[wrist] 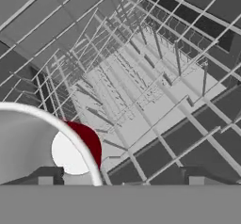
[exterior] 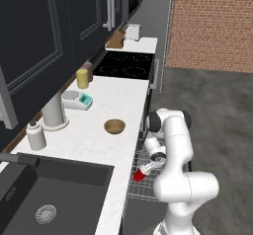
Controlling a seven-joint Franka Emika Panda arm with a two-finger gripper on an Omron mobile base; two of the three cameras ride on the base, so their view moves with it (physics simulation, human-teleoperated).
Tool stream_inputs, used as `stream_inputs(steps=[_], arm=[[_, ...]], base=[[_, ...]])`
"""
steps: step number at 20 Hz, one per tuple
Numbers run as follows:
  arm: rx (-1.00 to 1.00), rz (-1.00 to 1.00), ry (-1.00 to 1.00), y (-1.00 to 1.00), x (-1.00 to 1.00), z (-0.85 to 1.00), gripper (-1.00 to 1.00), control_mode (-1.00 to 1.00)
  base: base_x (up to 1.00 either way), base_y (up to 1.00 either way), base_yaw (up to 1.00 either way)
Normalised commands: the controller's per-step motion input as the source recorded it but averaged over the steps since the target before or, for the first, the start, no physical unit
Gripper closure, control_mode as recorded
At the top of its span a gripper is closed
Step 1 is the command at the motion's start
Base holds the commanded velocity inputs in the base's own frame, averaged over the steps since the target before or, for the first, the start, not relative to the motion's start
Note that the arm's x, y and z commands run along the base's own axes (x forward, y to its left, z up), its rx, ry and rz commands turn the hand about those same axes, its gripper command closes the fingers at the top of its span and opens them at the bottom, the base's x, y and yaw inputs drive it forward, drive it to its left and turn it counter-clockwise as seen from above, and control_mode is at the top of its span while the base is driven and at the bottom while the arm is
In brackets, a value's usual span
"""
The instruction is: Pick up the cup and bowl from the counter, place them in the dishwasher, and close the dishwasher door.
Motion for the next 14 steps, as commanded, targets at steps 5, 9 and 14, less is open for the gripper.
stream_inputs(steps=[5, 9, 14], arm=[[0.00, 0.00, 0.00, -0.74, -0.79, 0.00, -1.00, -1.00], [0.00, 0.00, -0.05, -0.04, -0.55, 0.57, -1.00, -1.00], [-0.03, 0.00, -0.10, 0.00, -0.48, 0.94, -1.00, -1.00]], base=[[0.00, 0.00, 0.00], [0.00, 0.00, 0.00], [0.00, 0.00, 0.00]])
